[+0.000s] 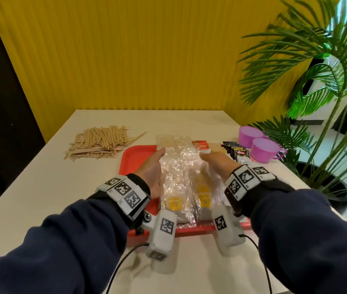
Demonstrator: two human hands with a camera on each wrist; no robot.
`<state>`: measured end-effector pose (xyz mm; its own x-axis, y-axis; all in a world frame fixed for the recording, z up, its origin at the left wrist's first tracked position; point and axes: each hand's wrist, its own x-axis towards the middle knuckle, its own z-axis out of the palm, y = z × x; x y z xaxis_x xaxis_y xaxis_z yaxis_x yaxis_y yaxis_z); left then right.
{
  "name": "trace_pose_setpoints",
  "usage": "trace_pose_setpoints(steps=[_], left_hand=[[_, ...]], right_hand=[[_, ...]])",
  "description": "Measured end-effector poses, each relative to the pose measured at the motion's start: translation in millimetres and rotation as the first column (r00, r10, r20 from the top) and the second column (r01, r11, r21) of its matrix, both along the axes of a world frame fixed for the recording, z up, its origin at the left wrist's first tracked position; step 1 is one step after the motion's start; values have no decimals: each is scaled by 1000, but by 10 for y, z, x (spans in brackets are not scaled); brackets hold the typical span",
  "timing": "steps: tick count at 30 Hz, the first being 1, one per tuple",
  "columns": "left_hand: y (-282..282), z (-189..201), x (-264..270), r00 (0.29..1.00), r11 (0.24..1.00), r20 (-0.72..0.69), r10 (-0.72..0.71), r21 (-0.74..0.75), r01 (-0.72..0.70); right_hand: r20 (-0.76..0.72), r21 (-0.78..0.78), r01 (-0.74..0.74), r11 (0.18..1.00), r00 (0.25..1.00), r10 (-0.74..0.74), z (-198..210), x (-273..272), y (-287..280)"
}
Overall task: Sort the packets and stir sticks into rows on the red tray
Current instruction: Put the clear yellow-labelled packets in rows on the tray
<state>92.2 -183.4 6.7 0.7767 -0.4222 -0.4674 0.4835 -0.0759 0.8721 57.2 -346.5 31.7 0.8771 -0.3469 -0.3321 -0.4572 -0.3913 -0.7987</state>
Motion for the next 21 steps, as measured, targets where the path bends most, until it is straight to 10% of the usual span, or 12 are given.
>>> trace_pose_setpoints(steps=[3, 21], left_hand=[[-23, 16, -66, 998, 1000, -67, 20, 13, -20], [-64, 177, 148, 983, 984, -55, 176, -25, -178]], right_hand=[[-29, 313, 97, 945, 995, -92, -96, -14, -135], [28, 462, 23, 887, 999, -41, -46, 300, -304]])
